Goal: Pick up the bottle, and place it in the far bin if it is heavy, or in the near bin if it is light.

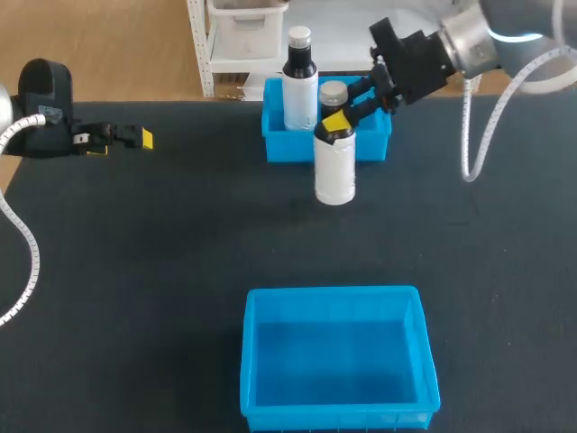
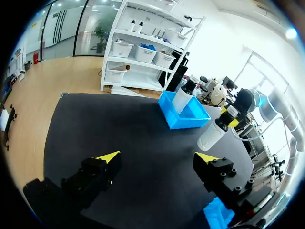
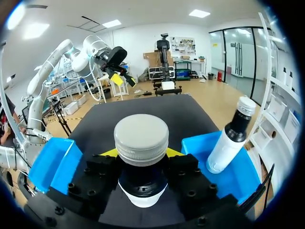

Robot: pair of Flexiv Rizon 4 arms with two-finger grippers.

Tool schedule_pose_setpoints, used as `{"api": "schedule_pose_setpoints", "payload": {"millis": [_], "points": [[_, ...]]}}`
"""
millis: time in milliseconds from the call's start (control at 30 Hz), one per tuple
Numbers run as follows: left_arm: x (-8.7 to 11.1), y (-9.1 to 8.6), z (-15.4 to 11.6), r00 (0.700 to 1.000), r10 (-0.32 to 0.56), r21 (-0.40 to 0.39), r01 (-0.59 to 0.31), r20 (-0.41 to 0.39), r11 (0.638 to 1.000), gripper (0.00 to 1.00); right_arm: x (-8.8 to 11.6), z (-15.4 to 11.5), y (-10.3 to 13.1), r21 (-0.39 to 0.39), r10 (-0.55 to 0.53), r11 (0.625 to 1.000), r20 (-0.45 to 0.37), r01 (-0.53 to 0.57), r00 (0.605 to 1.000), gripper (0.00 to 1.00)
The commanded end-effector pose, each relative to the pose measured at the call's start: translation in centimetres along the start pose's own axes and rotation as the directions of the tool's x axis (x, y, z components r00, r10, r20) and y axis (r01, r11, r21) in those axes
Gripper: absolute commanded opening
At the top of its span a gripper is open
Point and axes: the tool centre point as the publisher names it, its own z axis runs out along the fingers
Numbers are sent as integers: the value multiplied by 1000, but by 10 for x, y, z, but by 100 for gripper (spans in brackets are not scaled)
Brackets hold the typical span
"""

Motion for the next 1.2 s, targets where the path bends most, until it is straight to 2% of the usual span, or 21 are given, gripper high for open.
{"api": "schedule_pose_setpoints", "payload": {"millis": [33,300,600,733,967,1200], "points": [[0,0,0,1000,0,0,0,0,1000,100,6,-28,16,78,12,997,5,-12,1000,0],[0,0,0,1000,0,0,0,0,1000,100,12,-82,30,185,45,982,3,-45,999,0],[0,0,0,1000,0,0,0,0,1000,100,17,-137,56,280,71,957,17,-73,997,0],[0,0,0,1000,0,0,0,0,1000,100,17,-157,71,291,70,954,37,-78,997,0],[0,0,0,1000,0,0,0,0,1000,100,11,-182,107,297,53,953,17,-55,998,0],[0,0,0,1000,0,0,0,0,1000,100,-1,-181,147,198,-13,980,-32,19,999,0]]}}
